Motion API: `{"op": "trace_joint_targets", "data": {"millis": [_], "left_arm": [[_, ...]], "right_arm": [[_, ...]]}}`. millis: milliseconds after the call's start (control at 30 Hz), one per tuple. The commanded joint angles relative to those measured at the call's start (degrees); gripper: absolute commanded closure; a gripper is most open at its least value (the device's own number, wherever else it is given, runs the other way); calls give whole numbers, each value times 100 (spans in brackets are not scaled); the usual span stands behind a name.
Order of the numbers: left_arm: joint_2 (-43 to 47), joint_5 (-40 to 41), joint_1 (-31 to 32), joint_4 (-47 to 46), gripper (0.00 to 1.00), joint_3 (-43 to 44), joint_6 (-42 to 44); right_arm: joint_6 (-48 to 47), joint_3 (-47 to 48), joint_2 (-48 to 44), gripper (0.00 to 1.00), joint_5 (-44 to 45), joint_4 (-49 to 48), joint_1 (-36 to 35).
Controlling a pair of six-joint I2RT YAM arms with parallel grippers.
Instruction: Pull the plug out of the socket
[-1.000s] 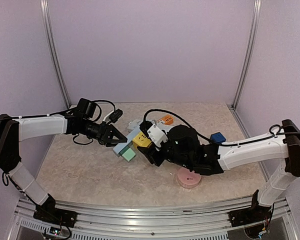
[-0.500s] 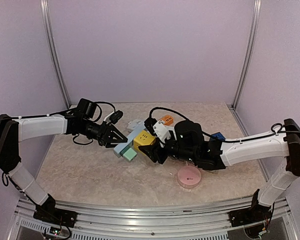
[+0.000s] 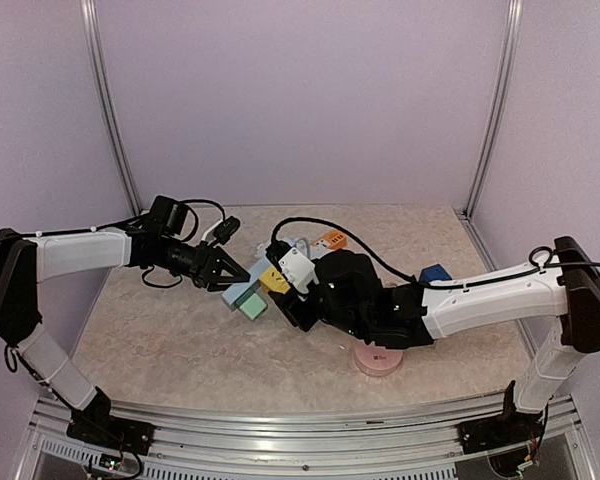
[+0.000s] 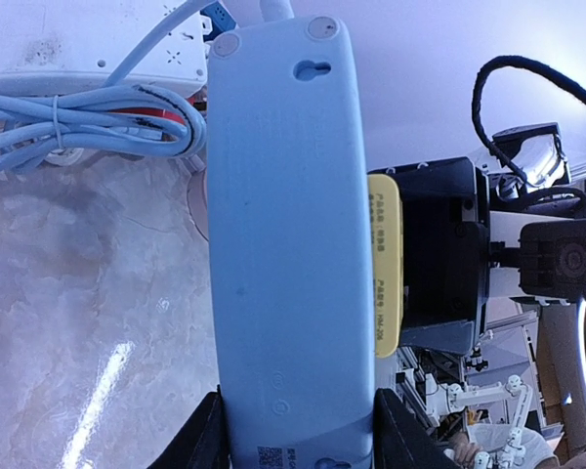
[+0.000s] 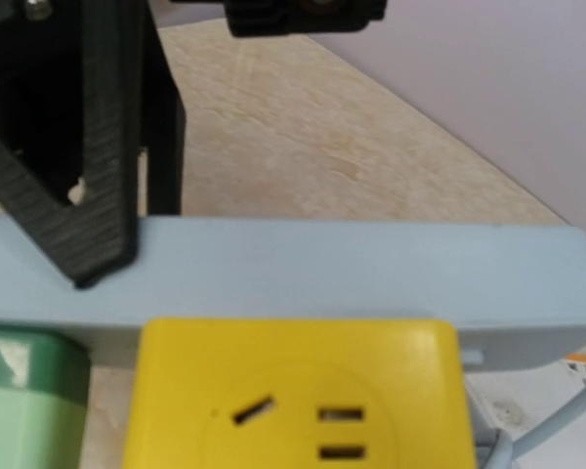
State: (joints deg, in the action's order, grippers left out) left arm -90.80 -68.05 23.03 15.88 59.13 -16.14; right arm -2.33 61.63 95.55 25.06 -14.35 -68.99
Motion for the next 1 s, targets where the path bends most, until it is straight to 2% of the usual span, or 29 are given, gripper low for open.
{"op": "trace_joint_targets", "data": {"millis": [0,200,433,533,733,967], "left_arm": [[89,502,-127,-99,88,-25,191],[98,559,-133,-82,89,-25,187],[103,591,-133,-59,88,-25,217],[98,608,-139,-57,89,-25,217],[76,622,-140,-52,89,-16,210],[77,653,-196,-73,89,-21,168]], "right_arm": [[-312,300,61,100,905,61,-63],[-17,5,-344,100,274,-377,62],[821,-388,-827,100,-1664,-885,639],[915,-465,-888,100,-2087,-1006,769],[883,-417,-801,100,-2042,-907,770],[536,-106,-608,100,-697,-426,448]]}}
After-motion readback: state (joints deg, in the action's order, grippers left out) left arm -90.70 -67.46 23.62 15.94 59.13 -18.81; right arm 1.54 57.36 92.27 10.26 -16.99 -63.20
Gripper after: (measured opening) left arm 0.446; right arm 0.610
